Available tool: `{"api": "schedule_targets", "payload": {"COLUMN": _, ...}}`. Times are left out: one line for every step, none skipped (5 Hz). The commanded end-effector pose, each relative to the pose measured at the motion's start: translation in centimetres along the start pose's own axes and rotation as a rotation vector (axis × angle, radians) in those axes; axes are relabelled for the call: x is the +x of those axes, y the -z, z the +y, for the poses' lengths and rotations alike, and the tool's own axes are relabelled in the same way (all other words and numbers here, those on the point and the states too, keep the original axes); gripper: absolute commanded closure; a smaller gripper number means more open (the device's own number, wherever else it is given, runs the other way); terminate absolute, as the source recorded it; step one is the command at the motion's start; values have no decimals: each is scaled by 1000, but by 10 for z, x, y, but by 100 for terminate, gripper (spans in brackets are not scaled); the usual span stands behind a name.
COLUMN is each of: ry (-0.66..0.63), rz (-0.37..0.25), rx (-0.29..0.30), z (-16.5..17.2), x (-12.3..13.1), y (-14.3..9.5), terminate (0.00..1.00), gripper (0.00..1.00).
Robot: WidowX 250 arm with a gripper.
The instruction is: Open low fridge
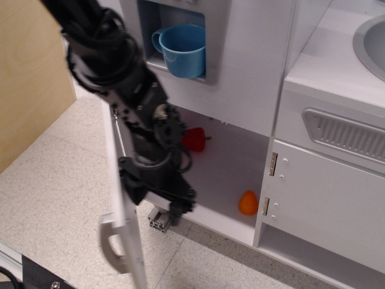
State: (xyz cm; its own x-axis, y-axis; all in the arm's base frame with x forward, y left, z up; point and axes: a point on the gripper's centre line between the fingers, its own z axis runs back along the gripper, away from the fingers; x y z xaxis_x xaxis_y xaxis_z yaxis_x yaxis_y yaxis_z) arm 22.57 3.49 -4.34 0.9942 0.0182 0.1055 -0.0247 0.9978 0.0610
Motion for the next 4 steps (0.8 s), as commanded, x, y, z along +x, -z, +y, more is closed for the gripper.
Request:
{"api": "schedule_targets", "payload": {"ry": -7, "rz": -33, "rx": 29, "z": 51, "x": -13, "y": -15, "terminate": 0, "gripper": 0}}
{"api": "schedule_targets", "payload": {"ry": 14, "rz": -48, "rx": 49, "z": 79, "x": -19, "y": -14, "terminate": 0, "gripper": 0}}
{"api": "schedule_targets", "payload": {"ry": -1, "rz": -62, "rx": 69, "z": 100, "x": -20, "y": -17, "terminate": 0, "gripper": 0}}
{"api": "schedule_targets", "payload": {"ry": -1, "rz": -62, "rx": 69, "z": 100, "x": -20, "y": -17, "terminate": 0, "gripper": 0}}
